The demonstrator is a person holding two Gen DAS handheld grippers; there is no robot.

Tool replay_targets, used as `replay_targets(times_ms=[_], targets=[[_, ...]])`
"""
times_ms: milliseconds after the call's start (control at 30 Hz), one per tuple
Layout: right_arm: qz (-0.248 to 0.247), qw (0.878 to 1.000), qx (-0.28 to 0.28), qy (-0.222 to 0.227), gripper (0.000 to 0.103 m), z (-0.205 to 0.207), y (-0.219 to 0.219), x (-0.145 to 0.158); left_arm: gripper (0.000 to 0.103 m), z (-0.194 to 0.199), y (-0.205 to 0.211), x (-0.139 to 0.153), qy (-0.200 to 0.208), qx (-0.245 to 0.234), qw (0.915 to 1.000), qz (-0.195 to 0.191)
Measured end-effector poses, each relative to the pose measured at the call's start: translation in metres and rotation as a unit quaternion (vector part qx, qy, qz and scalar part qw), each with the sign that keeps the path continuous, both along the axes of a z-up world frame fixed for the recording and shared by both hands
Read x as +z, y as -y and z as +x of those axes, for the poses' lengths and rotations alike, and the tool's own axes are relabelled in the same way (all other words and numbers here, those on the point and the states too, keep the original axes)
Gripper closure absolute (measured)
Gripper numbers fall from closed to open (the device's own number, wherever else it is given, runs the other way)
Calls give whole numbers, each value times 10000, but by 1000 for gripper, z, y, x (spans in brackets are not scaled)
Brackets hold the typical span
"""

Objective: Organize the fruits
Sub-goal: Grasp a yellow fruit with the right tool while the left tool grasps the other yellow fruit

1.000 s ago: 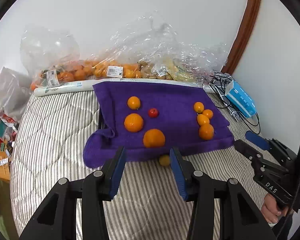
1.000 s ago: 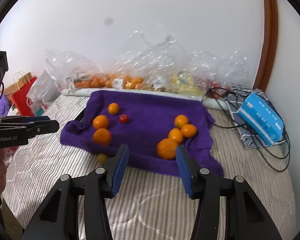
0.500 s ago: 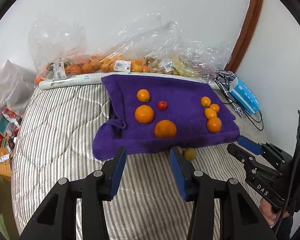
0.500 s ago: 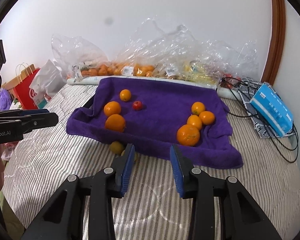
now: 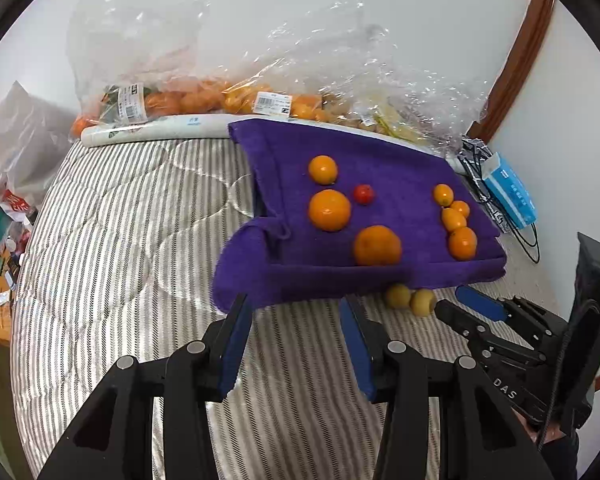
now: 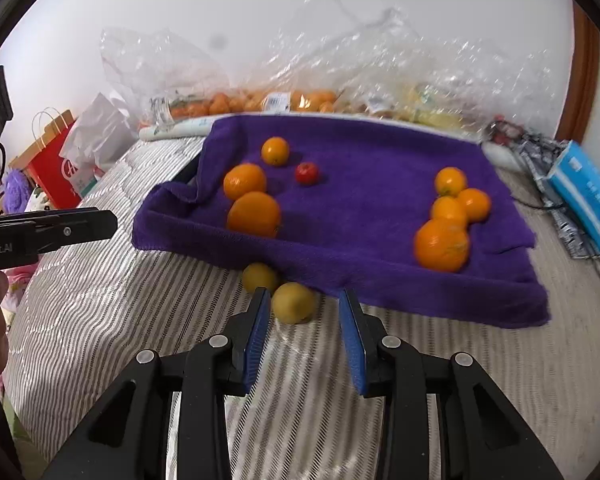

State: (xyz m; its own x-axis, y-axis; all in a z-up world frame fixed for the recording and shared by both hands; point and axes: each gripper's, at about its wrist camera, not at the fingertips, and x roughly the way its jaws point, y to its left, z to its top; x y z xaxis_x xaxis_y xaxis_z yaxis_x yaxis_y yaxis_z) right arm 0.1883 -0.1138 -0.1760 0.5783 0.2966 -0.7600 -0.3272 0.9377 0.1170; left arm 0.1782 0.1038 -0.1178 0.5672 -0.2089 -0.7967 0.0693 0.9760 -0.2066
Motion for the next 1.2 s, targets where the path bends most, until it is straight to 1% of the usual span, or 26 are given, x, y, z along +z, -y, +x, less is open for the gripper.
replay_targets(times_ms=[167, 267, 433, 500, 567, 667, 933, 1100, 1200], targets=[[-159, 9997, -5, -173, 67, 11, -10, -14, 60, 6, -11, -8, -62, 37, 9999, -133], [-169, 9995, -31, -252, 67, 15, -11, -23, 60, 10, -13, -13, -124, 27, 9998, -158], [-253, 9996, 21, -150, 67, 15, -13, -27, 60, 13, -9, -17, -173, -51, 9997, -162], [-342, 9994, 43, -52, 75, 14, -14, -27, 60, 12, -5, -17, -175, -88, 9997, -138], [-397, 9992, 32, -18, 75, 13, -12, -27, 60, 12, 0, -18, -173, -133, 9997, -97], [-319, 9995, 34, -63, 75, 11, -5, -25, 60, 13, 9, -21, -227, -179, 9996, -64], [-501, 9984, -172, 182, 75, -4, 28, -5, 61, 17, 46, -39, -390, -383, 9985, -93], [-464, 9978, -397, 239, 75, -8, 57, 1, 61, 18, 71, -46, -334, -489, 9982, 0], [-437, 9974, -519, 250, 75, -9, 73, 2, 63, 18, 83, -50, -353, -568, 9977, -57]])
